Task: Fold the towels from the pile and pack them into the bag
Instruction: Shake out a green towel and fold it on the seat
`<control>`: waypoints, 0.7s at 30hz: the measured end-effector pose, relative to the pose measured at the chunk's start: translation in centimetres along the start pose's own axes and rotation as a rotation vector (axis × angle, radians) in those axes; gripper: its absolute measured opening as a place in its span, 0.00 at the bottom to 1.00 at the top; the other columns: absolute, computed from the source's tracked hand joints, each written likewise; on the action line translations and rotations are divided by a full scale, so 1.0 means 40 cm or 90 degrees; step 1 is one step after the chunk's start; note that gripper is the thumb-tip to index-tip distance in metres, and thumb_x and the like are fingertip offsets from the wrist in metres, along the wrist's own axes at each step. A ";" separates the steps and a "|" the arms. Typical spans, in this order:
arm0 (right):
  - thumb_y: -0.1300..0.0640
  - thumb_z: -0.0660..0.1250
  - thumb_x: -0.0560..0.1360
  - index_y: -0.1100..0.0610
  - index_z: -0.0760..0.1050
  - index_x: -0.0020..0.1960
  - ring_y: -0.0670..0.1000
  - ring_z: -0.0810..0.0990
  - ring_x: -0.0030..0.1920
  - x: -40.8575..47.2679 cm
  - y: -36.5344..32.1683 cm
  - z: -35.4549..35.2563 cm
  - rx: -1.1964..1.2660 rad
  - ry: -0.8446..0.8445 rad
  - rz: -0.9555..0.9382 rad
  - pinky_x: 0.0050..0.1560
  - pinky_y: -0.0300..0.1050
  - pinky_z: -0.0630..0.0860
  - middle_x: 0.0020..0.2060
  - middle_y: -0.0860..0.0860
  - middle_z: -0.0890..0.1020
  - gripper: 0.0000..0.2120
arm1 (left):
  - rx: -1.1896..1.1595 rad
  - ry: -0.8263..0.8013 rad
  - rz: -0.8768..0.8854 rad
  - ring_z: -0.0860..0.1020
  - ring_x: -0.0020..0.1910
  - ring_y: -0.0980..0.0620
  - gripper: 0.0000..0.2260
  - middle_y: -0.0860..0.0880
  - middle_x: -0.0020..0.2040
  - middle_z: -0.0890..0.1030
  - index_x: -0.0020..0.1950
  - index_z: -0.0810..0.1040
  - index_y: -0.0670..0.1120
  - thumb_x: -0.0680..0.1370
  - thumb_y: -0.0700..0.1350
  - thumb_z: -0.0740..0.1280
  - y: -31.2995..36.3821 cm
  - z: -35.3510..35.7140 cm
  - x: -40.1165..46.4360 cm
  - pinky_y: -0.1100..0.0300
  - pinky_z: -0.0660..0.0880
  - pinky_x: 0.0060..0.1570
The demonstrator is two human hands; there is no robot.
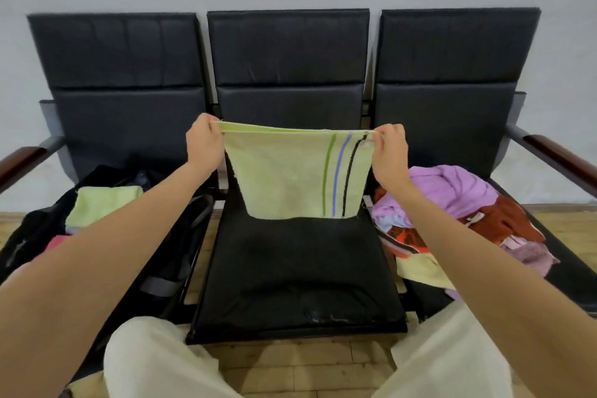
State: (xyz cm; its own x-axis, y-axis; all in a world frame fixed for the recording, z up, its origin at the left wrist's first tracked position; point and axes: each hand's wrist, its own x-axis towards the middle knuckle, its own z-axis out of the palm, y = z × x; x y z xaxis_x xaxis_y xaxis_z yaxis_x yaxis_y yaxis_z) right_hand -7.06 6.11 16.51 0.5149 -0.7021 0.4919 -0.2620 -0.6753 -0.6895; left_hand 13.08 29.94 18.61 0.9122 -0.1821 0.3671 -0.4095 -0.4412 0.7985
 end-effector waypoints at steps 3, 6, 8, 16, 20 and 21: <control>0.61 0.55 0.81 0.64 0.73 0.52 0.47 0.70 0.43 -0.021 0.045 0.021 -0.006 0.007 -0.001 0.42 0.29 0.61 0.50 0.52 0.67 0.09 | -0.001 -0.004 -0.009 0.75 0.50 0.48 0.13 0.41 0.53 0.78 0.55 0.75 0.37 0.81 0.38 0.52 -0.020 0.027 -0.024 0.59 0.68 0.46; 0.59 0.56 0.81 0.63 0.73 0.54 0.50 0.73 0.46 -0.092 0.120 0.057 -0.081 -0.054 -0.010 0.46 0.33 0.66 0.51 0.55 0.71 0.10 | 0.000 -0.029 -0.046 0.76 0.50 0.46 0.13 0.41 0.53 0.79 0.54 0.77 0.38 0.80 0.37 0.53 -0.086 0.063 -0.078 0.58 0.70 0.46; 0.62 0.57 0.80 0.65 0.74 0.56 0.59 0.73 0.53 -0.154 0.176 0.086 -0.147 -0.125 -0.026 0.54 0.47 0.69 0.54 0.61 0.74 0.10 | 0.007 -0.058 -0.087 0.77 0.52 0.43 0.13 0.40 0.52 0.79 0.53 0.78 0.38 0.80 0.37 0.54 -0.154 0.087 -0.120 0.53 0.73 0.50; 0.62 0.57 0.80 0.64 0.74 0.51 0.59 0.74 0.46 -0.456 0.317 0.145 -0.159 -0.397 0.025 0.49 0.52 0.71 0.47 0.60 0.75 0.08 | 0.287 -0.424 -0.119 0.77 0.52 0.43 0.10 0.43 0.49 0.80 0.49 0.80 0.39 0.80 0.37 0.59 -0.440 0.067 -0.335 0.56 0.71 0.48; 0.62 0.60 0.79 0.62 0.74 0.53 0.53 0.74 0.44 -0.559 0.323 0.126 -0.094 -0.434 0.047 0.47 0.46 0.70 0.48 0.54 0.73 0.06 | 0.404 -0.545 -0.023 0.77 0.46 0.46 0.07 0.44 0.46 0.80 0.46 0.79 0.41 0.79 0.38 0.62 -0.489 0.005 -0.407 0.57 0.71 0.43; 0.62 0.61 0.78 0.61 0.74 0.52 0.52 0.74 0.43 -0.575 0.323 0.123 -0.081 -0.429 0.061 0.46 0.44 0.70 0.47 0.52 0.73 0.05 | 0.434 -0.552 0.005 0.76 0.45 0.47 0.07 0.43 0.47 0.79 0.46 0.79 0.41 0.79 0.38 0.61 -0.493 0.000 -0.423 0.57 0.71 0.43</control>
State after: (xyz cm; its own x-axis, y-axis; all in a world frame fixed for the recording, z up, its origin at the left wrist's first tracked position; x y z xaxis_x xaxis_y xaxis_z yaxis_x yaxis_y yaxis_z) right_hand -18.28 14.66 -6.34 0.8689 -0.4938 -0.0336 -0.4036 -0.6677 -0.6256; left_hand 5.71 41.74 -3.35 0.7209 -0.6240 -0.3016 -0.5636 -0.7811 0.2689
